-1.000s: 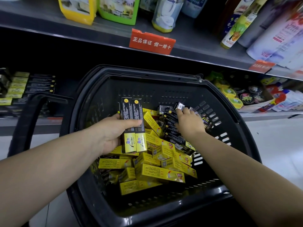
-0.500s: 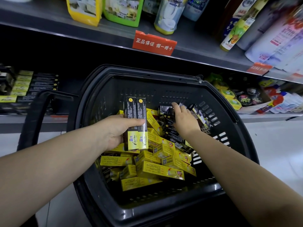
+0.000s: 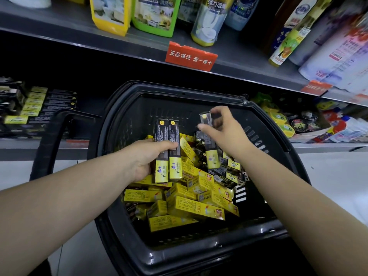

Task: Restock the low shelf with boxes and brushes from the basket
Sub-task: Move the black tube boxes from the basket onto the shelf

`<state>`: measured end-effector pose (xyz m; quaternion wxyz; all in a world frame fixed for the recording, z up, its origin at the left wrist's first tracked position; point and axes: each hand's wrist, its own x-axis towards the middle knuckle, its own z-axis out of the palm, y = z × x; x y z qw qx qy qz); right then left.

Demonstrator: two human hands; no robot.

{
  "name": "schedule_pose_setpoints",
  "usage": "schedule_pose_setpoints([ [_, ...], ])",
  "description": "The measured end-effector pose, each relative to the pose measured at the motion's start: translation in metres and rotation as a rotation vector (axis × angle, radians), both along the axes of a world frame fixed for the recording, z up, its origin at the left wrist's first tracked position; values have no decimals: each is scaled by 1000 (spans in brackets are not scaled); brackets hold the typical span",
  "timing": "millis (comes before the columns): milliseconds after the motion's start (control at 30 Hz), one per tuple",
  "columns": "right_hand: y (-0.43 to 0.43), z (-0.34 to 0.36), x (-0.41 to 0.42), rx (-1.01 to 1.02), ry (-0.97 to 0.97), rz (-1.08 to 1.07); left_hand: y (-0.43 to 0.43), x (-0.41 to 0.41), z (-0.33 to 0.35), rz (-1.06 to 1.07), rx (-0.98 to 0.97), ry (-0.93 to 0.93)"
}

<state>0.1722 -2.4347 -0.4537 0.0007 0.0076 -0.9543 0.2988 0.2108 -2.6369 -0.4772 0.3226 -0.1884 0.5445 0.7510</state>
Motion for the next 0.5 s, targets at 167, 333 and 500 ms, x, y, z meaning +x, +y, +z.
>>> schedule_pose_setpoints([
  [167,-19,12,21,-363,-270,-15,4,1,5,-78,83,50],
  [333,-25,5,24,-413,-300,-4,3,4,4,-154,70,62],
  [500,-30,1,23,-439,-335,70,2,4,5,-182,35,74],
])
